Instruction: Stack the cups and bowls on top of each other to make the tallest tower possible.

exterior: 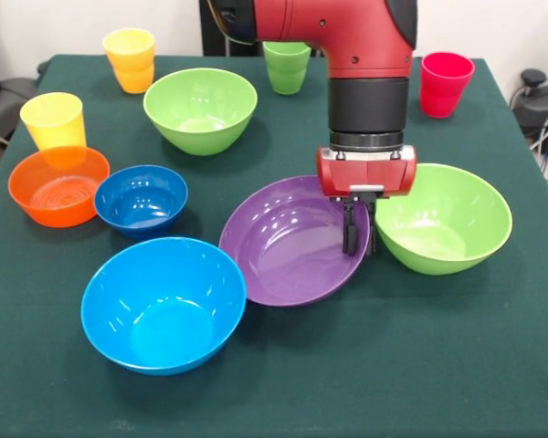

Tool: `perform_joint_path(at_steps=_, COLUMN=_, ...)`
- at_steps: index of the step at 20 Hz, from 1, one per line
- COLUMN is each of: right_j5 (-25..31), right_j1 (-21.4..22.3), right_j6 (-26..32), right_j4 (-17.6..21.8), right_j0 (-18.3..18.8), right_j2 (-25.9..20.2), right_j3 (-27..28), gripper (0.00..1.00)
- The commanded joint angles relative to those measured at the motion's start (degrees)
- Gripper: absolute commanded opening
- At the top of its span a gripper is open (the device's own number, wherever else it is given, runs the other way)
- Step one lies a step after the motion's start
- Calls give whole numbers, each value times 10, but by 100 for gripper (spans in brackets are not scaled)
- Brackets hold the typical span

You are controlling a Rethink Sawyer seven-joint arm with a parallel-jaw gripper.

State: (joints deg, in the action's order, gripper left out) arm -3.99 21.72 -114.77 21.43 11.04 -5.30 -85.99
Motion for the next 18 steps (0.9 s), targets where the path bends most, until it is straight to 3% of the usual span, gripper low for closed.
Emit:
perform_joint_path(at_steps=1, right_j5=71, right_j1=-70, right_j6=28, right_j4=49, right_j0=17, right_j2=-64, right_j3=20, gripper=0)
perform_joint_path(at_steps=18, right_j5=69, right_j1=-65, right_j6=16, right_j4=46, right_j0=7, right_j2=-55, right_j3=15, gripper=0)
